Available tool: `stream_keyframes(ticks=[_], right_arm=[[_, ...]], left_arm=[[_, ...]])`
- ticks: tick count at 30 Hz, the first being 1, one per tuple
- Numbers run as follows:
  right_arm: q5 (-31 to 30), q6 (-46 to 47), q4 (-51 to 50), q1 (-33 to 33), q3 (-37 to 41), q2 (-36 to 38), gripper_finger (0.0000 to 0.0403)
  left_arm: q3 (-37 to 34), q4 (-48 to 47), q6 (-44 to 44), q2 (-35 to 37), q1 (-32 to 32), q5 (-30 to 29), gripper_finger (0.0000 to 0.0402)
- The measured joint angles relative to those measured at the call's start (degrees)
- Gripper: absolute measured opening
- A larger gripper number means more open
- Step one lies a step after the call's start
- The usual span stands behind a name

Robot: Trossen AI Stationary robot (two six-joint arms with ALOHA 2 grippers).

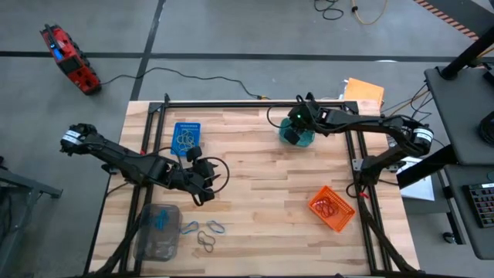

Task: Sort rubber bands into baskets
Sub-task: Put the blue rubberband into the black bin

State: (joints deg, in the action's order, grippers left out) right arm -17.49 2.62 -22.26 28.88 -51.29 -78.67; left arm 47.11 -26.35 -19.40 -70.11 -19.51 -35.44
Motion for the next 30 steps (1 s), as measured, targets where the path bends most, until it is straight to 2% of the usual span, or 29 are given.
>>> stream_keyframes(ticks=[3, 7, 11, 17, 20, 24, 30], right_arm=[[0.76, 1.66, 0.0, -0.28, 0.0, 0.11, 0.0086], [8.64, 4.36, 0.08, -1.75, 0.0, 0.44, 0.0099], [14.75, 6.6, 0.68, -5.63, 0.0, 0.51, 0.0104], [14.74, 6.87, 2.34, -15.79, 0.0, 0.55, 0.0105], [14.5, 6.86, 4.09, -21.29, 0.0, 0.57, 0.0105], [12.34, 6.72, 5.38, -28.06, -0.02, 0.57, 0.0103], [7.15, 7.79, 5.54, -34.67, -0.02, 0.57, 0.01]], left_arm=[[0.0, 0.02, 0.0, 0.0, 0.0, 0.0, 0.0134], [0.0, 0.03, -0.52, 0.0, 0.0, 0.38, 0.0134], [0.0, 0.02, -0.72, 0.0, 0.0, 6.69, 0.0134], [0.0, 0.07, -3.38, 0.0, -0.17, 20.74, 0.0134], [-0.53, 0.47, -5.83, -0.02, -1.18, 22.13, 0.0134], [-2.37, 0.22, -8.43, -0.93, -3.96, 27.49, 0.0134], [-3.02, 0.87, -12.63, -4.83, -8.44, 28.07, 0.0134]])
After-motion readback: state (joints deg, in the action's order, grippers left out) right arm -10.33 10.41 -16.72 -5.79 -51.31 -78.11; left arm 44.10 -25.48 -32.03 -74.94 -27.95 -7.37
